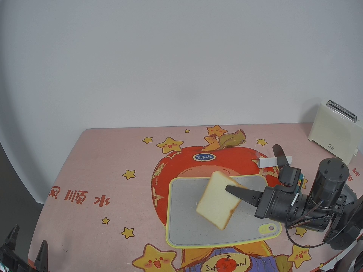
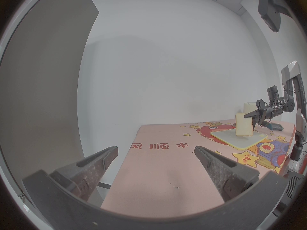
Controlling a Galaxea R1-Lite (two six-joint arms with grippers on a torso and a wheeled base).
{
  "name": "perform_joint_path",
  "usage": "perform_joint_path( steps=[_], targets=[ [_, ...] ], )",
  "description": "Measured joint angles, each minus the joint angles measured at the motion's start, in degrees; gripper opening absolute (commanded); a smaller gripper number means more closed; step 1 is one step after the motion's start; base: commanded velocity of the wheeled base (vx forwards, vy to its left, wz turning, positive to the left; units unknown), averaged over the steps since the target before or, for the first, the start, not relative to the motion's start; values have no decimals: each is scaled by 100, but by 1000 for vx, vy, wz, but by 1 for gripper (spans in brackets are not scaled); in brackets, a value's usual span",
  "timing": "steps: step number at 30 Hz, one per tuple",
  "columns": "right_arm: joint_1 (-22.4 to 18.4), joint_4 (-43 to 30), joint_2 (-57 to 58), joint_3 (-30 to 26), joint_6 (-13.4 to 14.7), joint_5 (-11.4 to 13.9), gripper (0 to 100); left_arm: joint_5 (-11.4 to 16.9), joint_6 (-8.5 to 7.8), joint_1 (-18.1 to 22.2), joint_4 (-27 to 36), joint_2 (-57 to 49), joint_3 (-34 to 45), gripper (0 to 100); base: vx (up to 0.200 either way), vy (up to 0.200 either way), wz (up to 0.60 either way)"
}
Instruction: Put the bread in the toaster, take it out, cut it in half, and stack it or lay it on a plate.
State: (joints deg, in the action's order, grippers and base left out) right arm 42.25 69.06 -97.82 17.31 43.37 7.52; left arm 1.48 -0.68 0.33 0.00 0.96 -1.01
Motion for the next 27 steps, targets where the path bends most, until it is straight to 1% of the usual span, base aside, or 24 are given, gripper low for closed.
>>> perform_joint_path(
  steps=[7, 24, 25, 27],
  targets=[
    [-67, -34, -116, -11, -110, -50, 0, 0, -5, 0, 0, 0, 0, 100, 0, 0, 0],
    [-188, -74, -194, -12, -200, -121, 0, 2, -5, 0, 0, 0, 0, 100, 0, 0, 0],
    [-190, -74, -199, -15, -213, -121, 100, 0, -5, 0, 0, 0, 0, 100, 0, 0, 0],
    [-194, -77, -204, -22, -227, -121, 100, 2, -2, 0, 0, 0, 0, 100, 0, 0, 0]
  ],
)
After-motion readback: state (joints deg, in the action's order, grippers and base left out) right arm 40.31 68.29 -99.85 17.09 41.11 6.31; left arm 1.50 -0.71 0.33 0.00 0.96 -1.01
